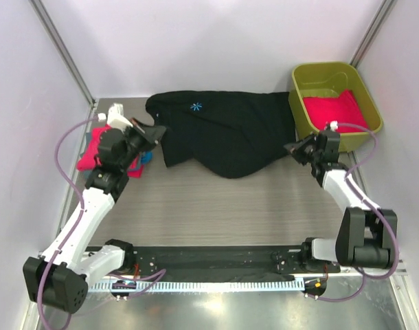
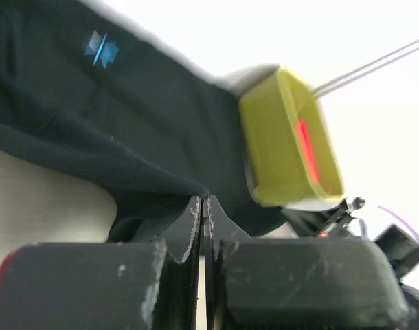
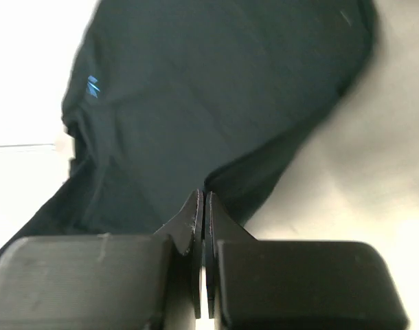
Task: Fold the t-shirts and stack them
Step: Flatten the tshirt out
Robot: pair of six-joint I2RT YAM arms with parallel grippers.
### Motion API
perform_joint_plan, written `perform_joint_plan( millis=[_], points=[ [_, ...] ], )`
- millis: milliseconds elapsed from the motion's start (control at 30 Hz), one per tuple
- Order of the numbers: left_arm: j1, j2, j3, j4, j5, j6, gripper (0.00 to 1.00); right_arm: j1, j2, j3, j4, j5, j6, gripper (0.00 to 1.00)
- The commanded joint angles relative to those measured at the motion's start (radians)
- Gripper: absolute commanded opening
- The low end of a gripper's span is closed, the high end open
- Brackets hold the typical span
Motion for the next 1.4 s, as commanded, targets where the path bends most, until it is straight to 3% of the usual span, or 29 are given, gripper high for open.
perform_joint_plan(
  millis=[0,133,200,300,467,600,767,1033,1367],
  points=[
    [-0.014,-0.027,-0.121,-0.001,-0.014,-0.036,0.0,-0.002,-0.129,-0.113,0.079,0.035,-0.023,0.01],
    [-0.012,-0.171,-0.211,-0.096,-0.024,-0.027,0.0,-0.002,-0.294,-0.224,-0.024,0.127,-0.062,0.01],
    [-0.014,-0.367,-0.273,-0.179,-0.038,-0.016,0.0,-0.003,-0.455,-0.276,-0.174,0.251,-0.116,0.01],
    [-0.015,-0.499,-0.322,-0.266,-0.057,-0.027,0.0,-0.003,-0.638,-0.291,-0.338,0.423,-0.156,0.01],
    [-0.017,-0.659,-0.363,-0.406,-0.04,-0.051,0.0,-0.003,-0.71,-0.308,-0.441,0.442,-0.153,0.01],
    [-0.015,-0.779,-0.349,-0.561,-0.15,-0.055,0.0,-0.003,-0.677,-0.322,-0.463,0.425,-0.106,0.01],
    [-0.017,-0.874,-0.352,-0.63,-0.212,-0.053,0.0,-0.003,-0.69,-0.325,-0.454,0.416,-0.107,0.01],
    [-0.017,-0.698,-0.394,-0.498,-0.202,-0.068,0.0,-0.003,-0.526,-0.25,-0.4,0.383,-0.173,0.01],
    [-0.015,-0.426,-0.306,-0.311,-0.265,-0.022,0.01,-0.003,-0.309,-0.112,-0.306,0.417,-0.148,0.01]
  ],
)
